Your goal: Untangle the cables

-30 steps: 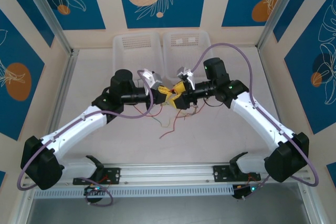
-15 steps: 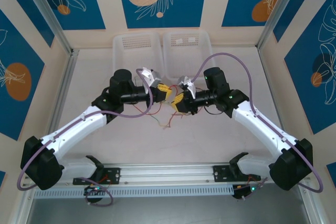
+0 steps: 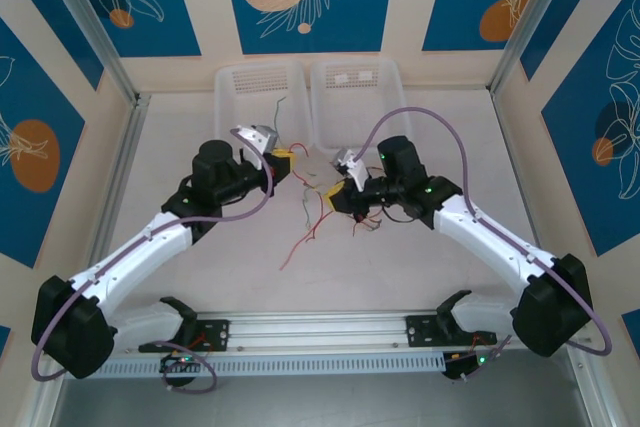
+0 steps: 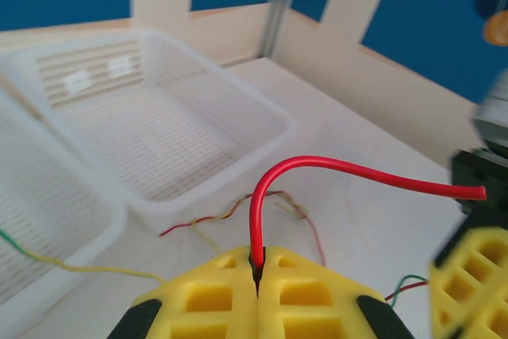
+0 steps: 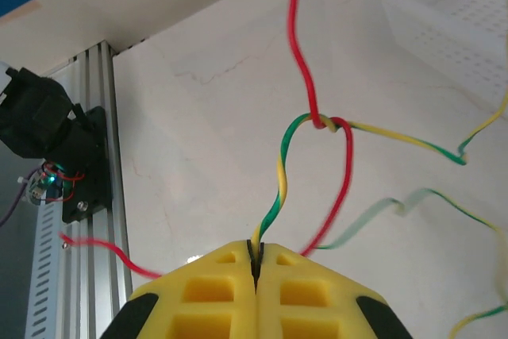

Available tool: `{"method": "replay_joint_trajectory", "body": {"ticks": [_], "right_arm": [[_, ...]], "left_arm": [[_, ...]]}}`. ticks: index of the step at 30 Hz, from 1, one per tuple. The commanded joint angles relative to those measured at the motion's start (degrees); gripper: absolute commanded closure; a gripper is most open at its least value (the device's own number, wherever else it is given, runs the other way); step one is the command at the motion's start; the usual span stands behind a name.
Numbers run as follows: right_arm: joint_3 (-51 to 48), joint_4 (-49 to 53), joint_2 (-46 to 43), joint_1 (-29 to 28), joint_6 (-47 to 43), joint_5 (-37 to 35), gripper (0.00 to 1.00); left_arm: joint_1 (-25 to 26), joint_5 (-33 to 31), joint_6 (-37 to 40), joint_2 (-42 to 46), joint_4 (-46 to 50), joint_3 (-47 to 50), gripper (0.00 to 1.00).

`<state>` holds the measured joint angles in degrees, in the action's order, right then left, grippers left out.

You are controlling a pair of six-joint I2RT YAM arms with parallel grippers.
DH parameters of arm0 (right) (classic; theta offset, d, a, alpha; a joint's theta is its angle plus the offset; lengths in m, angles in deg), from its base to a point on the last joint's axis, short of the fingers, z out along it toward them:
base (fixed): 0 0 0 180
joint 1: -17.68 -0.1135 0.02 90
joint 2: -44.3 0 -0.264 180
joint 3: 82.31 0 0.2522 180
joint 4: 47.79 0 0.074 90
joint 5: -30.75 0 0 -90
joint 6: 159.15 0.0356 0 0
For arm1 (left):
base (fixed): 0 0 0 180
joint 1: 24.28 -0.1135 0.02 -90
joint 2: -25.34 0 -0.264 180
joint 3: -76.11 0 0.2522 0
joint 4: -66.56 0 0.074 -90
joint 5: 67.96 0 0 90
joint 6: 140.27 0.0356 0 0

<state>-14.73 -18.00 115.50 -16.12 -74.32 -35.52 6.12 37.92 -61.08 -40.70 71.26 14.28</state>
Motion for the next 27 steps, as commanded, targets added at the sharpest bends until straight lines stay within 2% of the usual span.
{"method": "replay_joint_trajectory", "body": {"ticks": [1, 12, 16, 20, 27], "right_arm": [[-2.31, 4.62, 2.8, -2.35, 1.93, -2.54, 1.0], [-3.46, 7.92, 11.61, -10.33, 2.64, -6.71, 1.0], [-4.8, 5.98, 11.04, -10.23, 3.73, -6.61, 1.0], [-4.58, 6.74, 12.1, -9.64, 3.85, -7.56, 1.0], [-4.54, 6.43, 14.5, -6.44, 5.27, -8.17, 1.0]], "left_arm": [[-3.93, -8.79, -2.08, 1.79, -1.93, -0.09, 1.0], [-11.52, -16.28, -1.92, 3.7, 1.95, -1.63, 1.0], [-13.43, -18.98, -1.12, 5.62, 2.36, -1.76, 1.0], [-16.2, -18.97, 0.19, 7.92, 4.38, -3.21, 1.0], [-19.64, -15.07, -1.93, 10.9, 6.78, -5.58, 1.0]]}}
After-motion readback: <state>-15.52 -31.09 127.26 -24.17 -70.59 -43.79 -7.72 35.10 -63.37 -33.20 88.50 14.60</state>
